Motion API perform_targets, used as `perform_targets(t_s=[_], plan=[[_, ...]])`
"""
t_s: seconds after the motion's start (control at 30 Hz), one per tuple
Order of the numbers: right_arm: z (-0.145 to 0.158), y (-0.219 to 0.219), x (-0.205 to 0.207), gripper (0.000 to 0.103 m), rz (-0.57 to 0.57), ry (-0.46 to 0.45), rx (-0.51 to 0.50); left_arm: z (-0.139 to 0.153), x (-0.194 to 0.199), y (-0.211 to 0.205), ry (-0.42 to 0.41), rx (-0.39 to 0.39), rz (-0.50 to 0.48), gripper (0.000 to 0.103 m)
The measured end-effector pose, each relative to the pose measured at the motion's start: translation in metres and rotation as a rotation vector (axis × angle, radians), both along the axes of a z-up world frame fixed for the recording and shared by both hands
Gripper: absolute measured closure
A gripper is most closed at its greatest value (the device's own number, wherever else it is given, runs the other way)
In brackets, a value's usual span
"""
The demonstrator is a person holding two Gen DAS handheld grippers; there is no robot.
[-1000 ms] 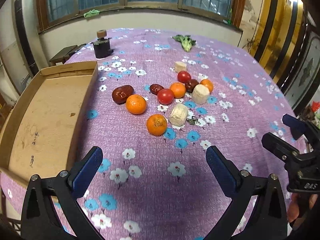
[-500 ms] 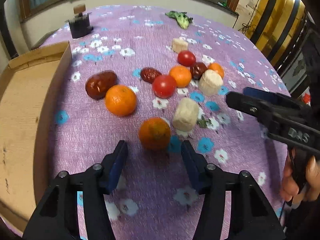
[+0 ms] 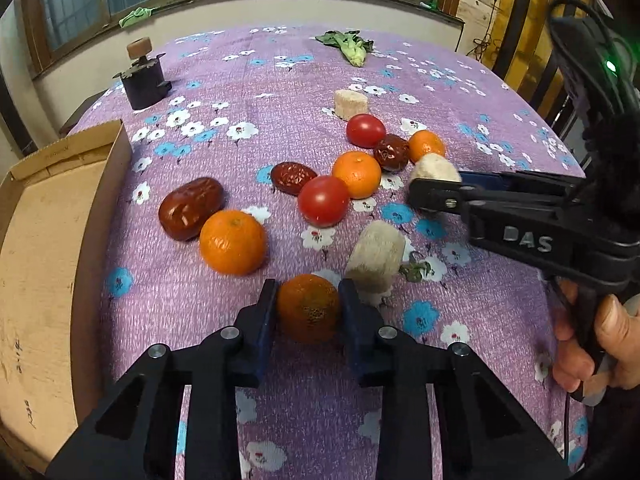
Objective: Organize fruits
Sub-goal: 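Grasp an orange with the left tool while the right tool grasps a beige round cake, then carry the orange and the beige cake in both tools over the cardboard tray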
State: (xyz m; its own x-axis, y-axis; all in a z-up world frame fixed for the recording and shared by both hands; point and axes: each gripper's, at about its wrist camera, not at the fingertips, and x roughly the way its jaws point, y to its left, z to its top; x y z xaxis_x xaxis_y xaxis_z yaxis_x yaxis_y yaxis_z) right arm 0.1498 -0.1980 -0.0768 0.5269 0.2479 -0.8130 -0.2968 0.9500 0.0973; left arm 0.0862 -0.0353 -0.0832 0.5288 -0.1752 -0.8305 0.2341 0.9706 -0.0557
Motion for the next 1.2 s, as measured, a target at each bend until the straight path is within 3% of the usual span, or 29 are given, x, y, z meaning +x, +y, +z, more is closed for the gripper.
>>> perform_targets(t_s=[0.43, 1.2], plan=[[0.030, -0.009, -0.070, 0.068, 0.002, -0.034, 0.074, 0.018, -0.038, 0.022, -0.020, -0.057, 0.048, 0.076], [0.056, 0.069, -0.121, 0.068, 0.176, -0.061, 0.098, 0.049, -0.080, 0.092, -0.111, -0.051, 0.183, 0.076]])
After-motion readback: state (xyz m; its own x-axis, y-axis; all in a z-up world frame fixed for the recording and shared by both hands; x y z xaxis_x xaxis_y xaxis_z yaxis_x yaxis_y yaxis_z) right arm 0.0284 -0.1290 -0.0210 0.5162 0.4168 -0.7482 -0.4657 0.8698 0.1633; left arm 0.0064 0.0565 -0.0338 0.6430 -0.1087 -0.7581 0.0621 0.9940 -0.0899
